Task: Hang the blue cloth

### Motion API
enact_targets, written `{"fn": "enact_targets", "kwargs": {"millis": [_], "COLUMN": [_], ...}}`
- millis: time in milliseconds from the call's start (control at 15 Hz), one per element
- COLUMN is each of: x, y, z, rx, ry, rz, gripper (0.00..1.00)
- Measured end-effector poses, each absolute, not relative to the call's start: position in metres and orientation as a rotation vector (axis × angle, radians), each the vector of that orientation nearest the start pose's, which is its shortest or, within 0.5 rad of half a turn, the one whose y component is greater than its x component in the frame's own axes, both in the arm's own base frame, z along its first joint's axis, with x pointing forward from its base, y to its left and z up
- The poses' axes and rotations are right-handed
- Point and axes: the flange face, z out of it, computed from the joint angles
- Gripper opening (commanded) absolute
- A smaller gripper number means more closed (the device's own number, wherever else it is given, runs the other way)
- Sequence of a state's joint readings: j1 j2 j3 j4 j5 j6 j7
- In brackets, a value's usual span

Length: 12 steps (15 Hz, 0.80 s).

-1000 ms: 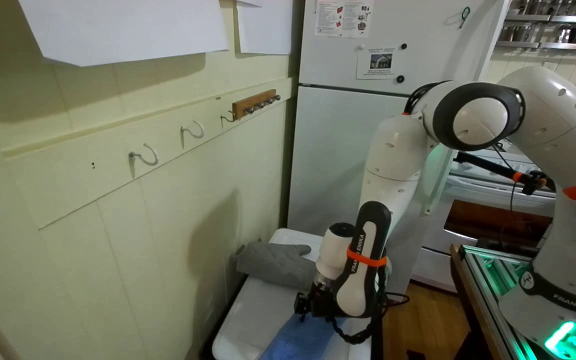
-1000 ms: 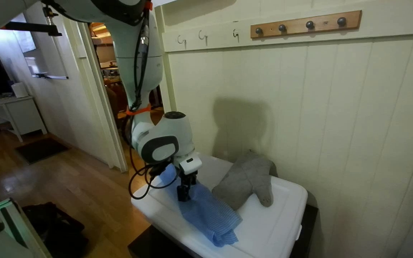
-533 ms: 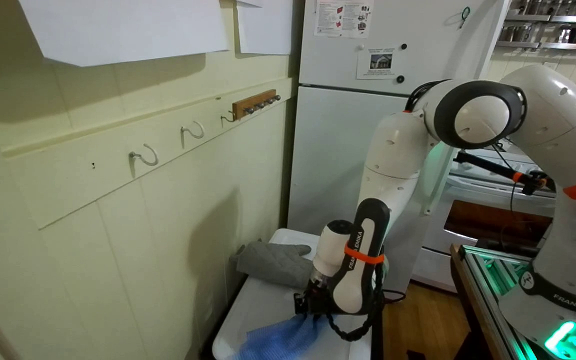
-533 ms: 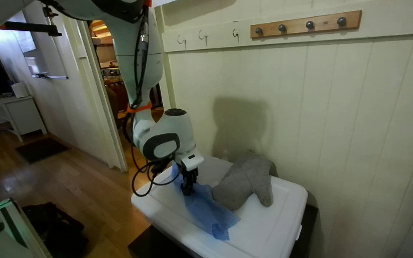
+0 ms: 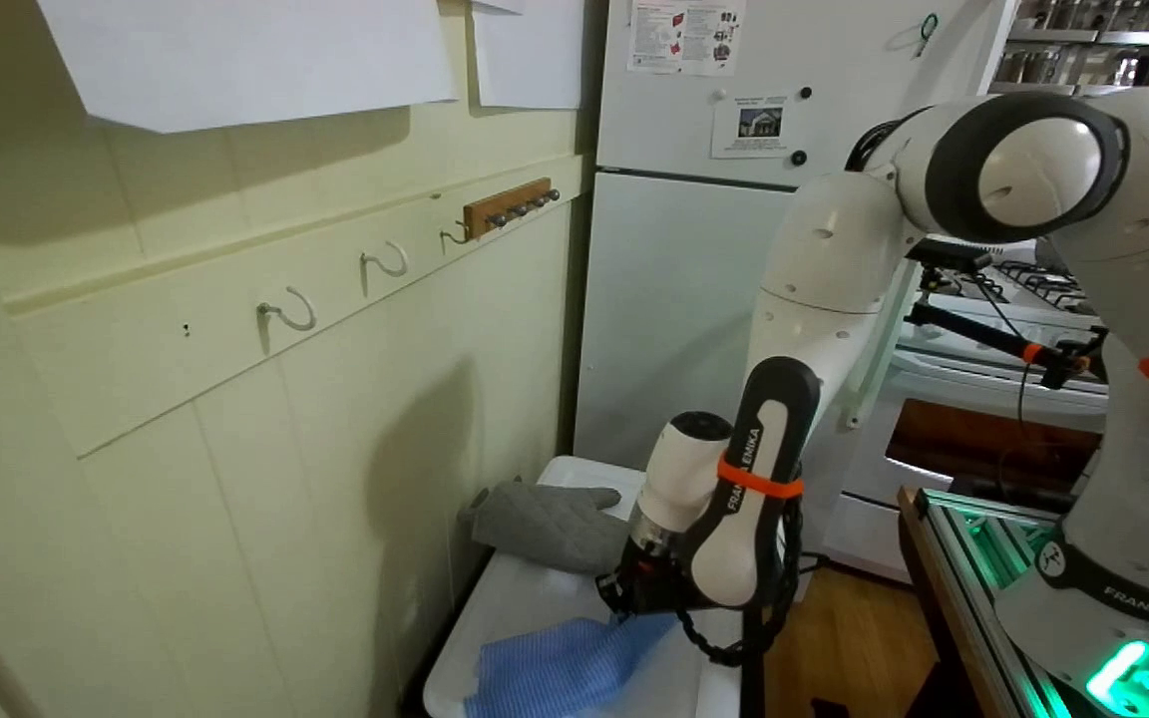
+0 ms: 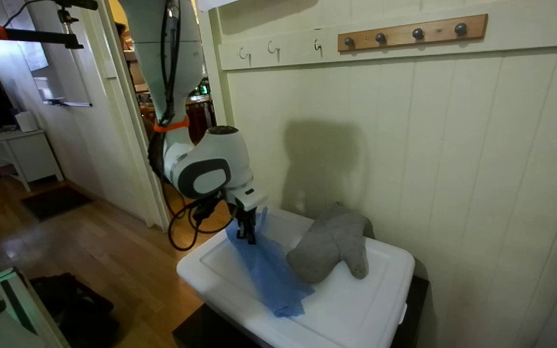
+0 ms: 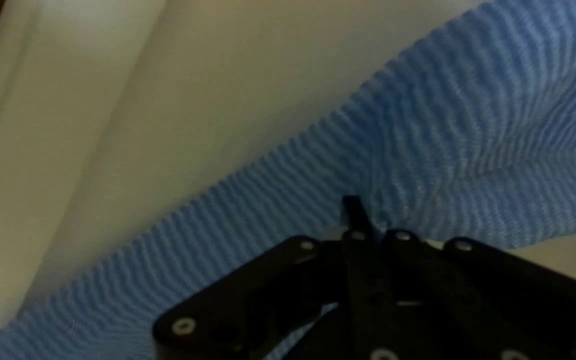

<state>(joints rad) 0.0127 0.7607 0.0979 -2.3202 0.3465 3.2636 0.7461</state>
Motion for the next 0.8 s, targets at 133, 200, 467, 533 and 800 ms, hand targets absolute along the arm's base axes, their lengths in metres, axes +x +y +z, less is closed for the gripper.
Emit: {"fn": "enact_targets", "kwargs": {"millis": [133, 200, 467, 533, 800], "x": [0.481, 0.480, 0.481, 0.482, 0.485], "y": [0.031, 0.032, 0.039, 0.042, 0.054], "z": [0.059, 0.071, 0.117, 0.128, 0.172], "rx": [-2.650, -2.655, -2.667, -2.670, -2.662], "ry": [1.427, 1.410, 1.321, 1.283, 1.142], "rz": [-0.237, -0.262, -0.368, -0.402, -0.557], "gripper": [0.00, 0.00, 0.00, 0.00, 0.00]}}
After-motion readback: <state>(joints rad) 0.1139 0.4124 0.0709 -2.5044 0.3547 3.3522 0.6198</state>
